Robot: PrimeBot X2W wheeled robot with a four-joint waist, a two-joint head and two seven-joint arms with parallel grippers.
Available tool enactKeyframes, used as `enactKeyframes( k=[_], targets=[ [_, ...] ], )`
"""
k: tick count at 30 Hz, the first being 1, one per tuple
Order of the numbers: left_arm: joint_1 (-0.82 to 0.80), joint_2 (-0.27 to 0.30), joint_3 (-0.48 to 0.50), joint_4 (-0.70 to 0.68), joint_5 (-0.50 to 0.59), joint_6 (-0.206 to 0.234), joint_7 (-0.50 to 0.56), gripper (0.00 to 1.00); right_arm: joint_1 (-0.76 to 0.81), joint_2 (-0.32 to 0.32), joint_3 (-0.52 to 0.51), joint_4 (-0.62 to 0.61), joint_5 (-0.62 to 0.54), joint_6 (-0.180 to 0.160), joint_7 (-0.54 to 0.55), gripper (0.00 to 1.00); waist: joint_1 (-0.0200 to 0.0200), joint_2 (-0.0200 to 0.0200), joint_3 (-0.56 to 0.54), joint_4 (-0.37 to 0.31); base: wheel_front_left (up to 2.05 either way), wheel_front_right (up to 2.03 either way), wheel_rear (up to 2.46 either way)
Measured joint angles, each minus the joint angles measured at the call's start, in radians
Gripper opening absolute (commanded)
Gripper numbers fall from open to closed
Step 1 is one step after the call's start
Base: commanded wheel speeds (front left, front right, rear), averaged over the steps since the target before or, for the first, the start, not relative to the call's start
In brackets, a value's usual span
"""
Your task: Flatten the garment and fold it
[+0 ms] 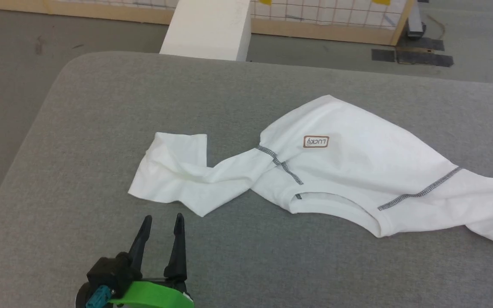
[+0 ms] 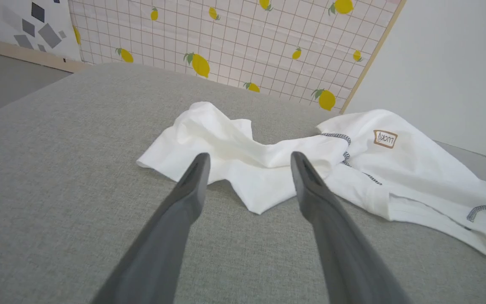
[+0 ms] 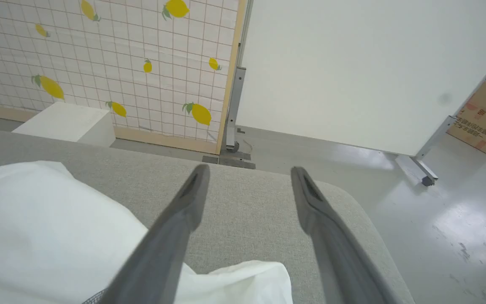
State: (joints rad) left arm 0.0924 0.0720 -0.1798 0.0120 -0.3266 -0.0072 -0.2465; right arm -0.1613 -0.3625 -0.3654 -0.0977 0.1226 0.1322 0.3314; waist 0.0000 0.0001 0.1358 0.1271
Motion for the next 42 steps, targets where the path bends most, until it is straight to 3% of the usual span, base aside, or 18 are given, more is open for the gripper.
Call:
enactKeyframes(
  k=[6,11,18,25,29,34,39,42],
  targets=[
    [0.0,0.001,0.006,-0.026,0.001,0.001,-0.002,1.0,0.051,0.184,0.026,-0.167,-0.03,0.0,-0.162,1.0,0.0,0.0,-0.004,-0.034,0.0,0.0,0.0],
    [0.001,0.001,0.009,-0.05,0.011,0.001,-0.007,1.0,0.192,0.302,0.081,-0.192,-0.059,0.0,-0.282,1.0,0.0,0.0,0.0,-0.051,0.0,0.0,0.0],
    [0.022,0.001,0.011,-0.046,0.053,0.001,-0.01,1.0,0.318,0.311,0.146,-0.06,0.084,0.0,-0.415,1.0,0.0001,0.0,0.001,-0.073,0.0,0.0,0.0],
    [-0.01,0.054,-0.005,-0.022,0.099,-0.001,0.054,1.0,0.317,0.312,0.196,-0.011,0.096,0.0,-0.469,1.0,0.0,0.0,0.01,-0.095,0.0,0.0,0.0],
    [-0.095,0.111,0.002,-0.021,0.126,-0.002,0.156,1.0,0.293,0.312,0.194,-0.023,0.087,0.0,-0.472,1.0,0.0,0.0,0.026,-0.103,0.0,0.0,0.0],
    [-0.185,0.181,-0.008,0.029,0.129,-0.036,0.362,1.0,0.284,0.311,0.194,-0.034,0.088,0.0,-0.472,1.0,0.0,0.0,0.054,-0.109,0.0,0.0,0.0],
    [-0.268,0.21,-0.026,0.107,0.113,-0.067,0.537,1.0,0.272,0.312,0.211,-0.034,0.089,0.0,-0.464,1.0,0.0001,0.0,0.091,-0.116,0.0,0.0,0.0],
    [-0.311,0.211,-0.033,0.161,0.093,-0.08,0.565,1.0,0.256,0.312,0.213,-0.035,0.089,0.0,-0.464,1.0,0.0001,0.0,0.113,-0.121,0.0,0.0,0.0]
  ],
)
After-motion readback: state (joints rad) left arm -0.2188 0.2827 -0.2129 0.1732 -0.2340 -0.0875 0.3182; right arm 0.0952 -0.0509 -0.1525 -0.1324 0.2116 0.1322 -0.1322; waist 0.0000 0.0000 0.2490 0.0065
